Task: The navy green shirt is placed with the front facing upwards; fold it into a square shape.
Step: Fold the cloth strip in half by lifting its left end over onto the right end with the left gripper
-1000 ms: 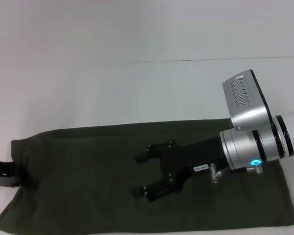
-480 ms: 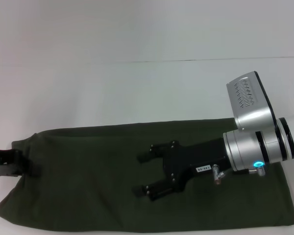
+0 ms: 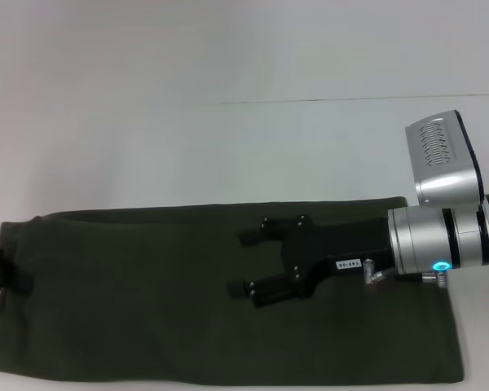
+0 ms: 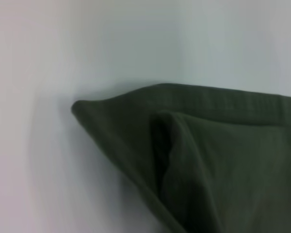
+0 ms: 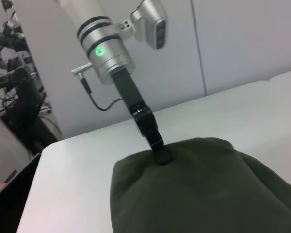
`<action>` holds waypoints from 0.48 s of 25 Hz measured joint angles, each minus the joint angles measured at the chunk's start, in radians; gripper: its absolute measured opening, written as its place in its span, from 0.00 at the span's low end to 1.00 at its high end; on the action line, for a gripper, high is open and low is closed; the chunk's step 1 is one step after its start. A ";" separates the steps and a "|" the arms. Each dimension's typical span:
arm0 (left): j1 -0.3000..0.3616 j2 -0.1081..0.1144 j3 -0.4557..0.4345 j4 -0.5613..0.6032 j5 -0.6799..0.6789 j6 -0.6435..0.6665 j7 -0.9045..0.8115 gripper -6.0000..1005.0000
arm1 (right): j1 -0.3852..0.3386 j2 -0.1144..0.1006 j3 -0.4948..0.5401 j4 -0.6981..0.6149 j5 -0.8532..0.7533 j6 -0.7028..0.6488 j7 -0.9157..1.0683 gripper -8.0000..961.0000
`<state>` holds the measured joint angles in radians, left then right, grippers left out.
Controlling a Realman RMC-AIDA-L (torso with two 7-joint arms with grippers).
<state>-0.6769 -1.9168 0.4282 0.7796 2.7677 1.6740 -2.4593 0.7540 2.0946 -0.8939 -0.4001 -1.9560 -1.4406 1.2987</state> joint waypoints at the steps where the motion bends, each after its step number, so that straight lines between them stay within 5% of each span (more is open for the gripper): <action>1: -0.001 0.004 -0.010 0.006 0.008 0.001 0.000 0.06 | -0.003 0.000 0.000 -0.002 0.005 0.002 0.000 0.98; 12: -0.005 0.051 -0.053 0.092 0.063 0.000 -0.023 0.06 | -0.016 -0.001 0.000 -0.011 0.016 0.033 -0.002 0.98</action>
<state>-0.6816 -1.8655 0.3756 0.8714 2.8303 1.6744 -2.4825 0.7378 2.0937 -0.8943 -0.4113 -1.9399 -1.4075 1.2963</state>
